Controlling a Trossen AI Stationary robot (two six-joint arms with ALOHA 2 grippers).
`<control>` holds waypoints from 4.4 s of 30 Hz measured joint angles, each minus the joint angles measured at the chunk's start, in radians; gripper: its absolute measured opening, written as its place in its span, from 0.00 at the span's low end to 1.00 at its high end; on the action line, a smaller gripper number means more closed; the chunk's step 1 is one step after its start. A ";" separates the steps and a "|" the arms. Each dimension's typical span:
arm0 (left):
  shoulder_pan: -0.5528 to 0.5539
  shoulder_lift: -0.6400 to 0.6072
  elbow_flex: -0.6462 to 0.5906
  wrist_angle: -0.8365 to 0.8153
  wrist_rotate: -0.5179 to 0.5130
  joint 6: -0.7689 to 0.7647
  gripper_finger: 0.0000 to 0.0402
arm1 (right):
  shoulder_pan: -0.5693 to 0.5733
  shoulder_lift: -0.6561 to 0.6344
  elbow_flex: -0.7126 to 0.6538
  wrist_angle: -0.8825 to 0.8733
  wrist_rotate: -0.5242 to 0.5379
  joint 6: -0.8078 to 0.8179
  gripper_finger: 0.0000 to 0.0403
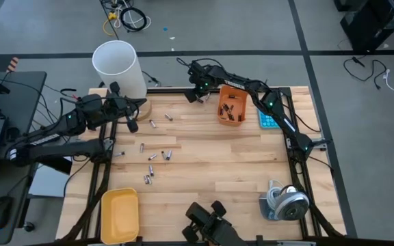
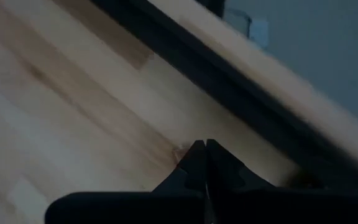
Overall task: Sort batteries
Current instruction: Put the black battery into the orange bin
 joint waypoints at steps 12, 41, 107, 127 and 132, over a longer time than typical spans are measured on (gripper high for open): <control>0.000 0.000 0.000 0.000 0.000 -0.004 0.00 | 0.008 -0.011 0.040 -0.072 0.016 -0.236 0.00; 0.000 0.000 0.000 0.010 0.000 -0.006 0.00 | 0.053 -0.006 -0.007 -0.122 0.113 -0.404 0.30; 0.000 0.000 0.000 0.038 -0.108 -0.060 0.00 | 0.131 -0.516 -0.553 0.085 -0.063 -0.518 0.39; 0.000 0.000 0.000 0.093 -0.108 -0.061 0.00 | 0.090 -0.320 -0.328 0.183 0.110 -0.297 0.38; 0.000 0.000 0.000 0.092 -0.108 -0.080 0.00 | 0.076 -0.191 -0.213 0.063 0.073 -0.284 0.38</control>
